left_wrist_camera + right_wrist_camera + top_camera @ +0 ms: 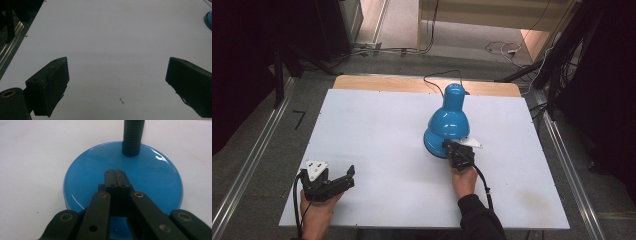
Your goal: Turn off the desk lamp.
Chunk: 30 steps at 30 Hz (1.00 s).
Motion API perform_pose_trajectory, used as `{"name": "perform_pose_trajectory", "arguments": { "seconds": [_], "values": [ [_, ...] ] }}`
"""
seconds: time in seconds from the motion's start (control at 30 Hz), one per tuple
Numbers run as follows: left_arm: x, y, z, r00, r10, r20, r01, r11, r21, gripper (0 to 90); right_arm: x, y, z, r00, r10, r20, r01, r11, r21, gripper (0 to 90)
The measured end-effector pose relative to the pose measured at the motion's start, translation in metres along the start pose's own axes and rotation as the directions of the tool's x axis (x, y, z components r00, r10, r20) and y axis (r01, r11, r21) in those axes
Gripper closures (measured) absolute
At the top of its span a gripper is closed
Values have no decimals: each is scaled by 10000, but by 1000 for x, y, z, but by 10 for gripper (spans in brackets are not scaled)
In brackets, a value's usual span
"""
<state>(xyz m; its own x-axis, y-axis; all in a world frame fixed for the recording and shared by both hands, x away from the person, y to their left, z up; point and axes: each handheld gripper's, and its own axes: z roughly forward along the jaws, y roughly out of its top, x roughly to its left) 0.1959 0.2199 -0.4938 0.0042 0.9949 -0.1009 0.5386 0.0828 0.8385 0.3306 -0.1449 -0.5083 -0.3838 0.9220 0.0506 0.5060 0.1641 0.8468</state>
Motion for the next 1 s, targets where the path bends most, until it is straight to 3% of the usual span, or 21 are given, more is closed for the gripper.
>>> {"name": "perform_pose_trajectory", "arguments": {
  "seconds": [0.17, 0.2, 0.27, 0.4, 0.47, 0.73, 1.0],
  "values": [
    [2, -1, 0, 10000, -2, -21, 2, 10000, 24, 54, -4, 0, -1, 9992, 213, -325, -213, 9998, 3, 858],
    [2, -1, 0, 10000, -44, -62, 44, 10000, 7, 54, -6, 1, -1, 9984, 360, -441, -360, 9994, 5, 799],
    [4, -1, 0, 9999, -77, -101, 77, 10000, 15, 54, -7, 1, -1, 9973, 421, -595, -420, 9991, 32, 782],
    [5, -1, -1, 9999, -111, -99, 111, 9999, 14, 54, -6, 1, -3, 9978, 199, -632, -204, 9998, -74, 640],
    [6, -1, -1, 9998, -153, -113, 153, 9999, 11, 54, -7, 1, -4, 9973, 205, -705, -210, 9998, -71, 613],
    [5, -1, 0, 9999, -130, -109, 130, 9999, 40, 54, -9, 1, -7, 9954, 140, -947, -134, 9999, 66, 343],
    [4, -1, 1, 9998, -113, -134, 114, 9999, 58, 54, -15, 3, -11, 9946, 253, -1009, -225, 9994, 280, 252]
  ]
}}
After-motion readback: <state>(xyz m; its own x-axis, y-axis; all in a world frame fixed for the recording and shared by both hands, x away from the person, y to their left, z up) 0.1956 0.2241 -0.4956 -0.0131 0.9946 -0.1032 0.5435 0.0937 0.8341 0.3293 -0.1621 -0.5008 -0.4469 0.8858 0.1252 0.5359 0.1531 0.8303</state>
